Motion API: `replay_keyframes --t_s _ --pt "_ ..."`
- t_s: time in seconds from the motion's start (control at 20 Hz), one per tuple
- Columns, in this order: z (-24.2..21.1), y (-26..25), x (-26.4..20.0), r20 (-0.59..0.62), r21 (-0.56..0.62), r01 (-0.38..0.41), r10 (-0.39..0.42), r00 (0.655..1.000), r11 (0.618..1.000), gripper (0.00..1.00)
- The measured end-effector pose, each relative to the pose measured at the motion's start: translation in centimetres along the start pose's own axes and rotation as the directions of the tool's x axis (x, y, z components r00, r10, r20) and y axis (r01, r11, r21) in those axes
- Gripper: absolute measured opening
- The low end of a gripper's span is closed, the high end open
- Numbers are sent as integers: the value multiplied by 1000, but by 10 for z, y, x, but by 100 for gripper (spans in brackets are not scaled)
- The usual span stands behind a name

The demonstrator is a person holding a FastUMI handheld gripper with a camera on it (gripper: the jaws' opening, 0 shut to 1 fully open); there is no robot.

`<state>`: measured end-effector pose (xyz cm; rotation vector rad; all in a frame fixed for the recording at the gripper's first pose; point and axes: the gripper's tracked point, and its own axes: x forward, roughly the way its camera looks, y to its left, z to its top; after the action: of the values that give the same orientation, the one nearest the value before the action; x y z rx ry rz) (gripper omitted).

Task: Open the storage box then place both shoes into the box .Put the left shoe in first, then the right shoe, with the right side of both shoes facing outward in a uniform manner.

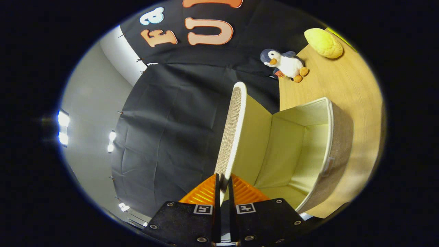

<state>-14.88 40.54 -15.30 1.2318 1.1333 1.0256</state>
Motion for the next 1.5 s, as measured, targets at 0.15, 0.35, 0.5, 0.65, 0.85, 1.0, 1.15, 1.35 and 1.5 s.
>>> replay_keyframes --t_s 0.15,0.35,0.5,0.65,0.85,1.0,1.15,1.35,1.5 --pt "7 21 16 19 -38 -5 5 1000 999 5" --pt "2 41 48 -4 -78 2 -2 1000 997 5" --pt "-4 47 78 -10 -127 27 -29 1000 991 6" --pt "-13 49 109 -22 -155 56 -60 998 986 7" --pt "-18 47 150 -24 -187 116 -123 992 975 7" --pt "-25 46 172 -45 -225 148 -162 986 963 10" --pt "-27 33 169 -30 -310 208 -228 973 928 25" --pt "-18 8 140 9 -425 282 -308 951 860 47" --pt "-3 -14 107 73 -516 344 -360 930 785 80"
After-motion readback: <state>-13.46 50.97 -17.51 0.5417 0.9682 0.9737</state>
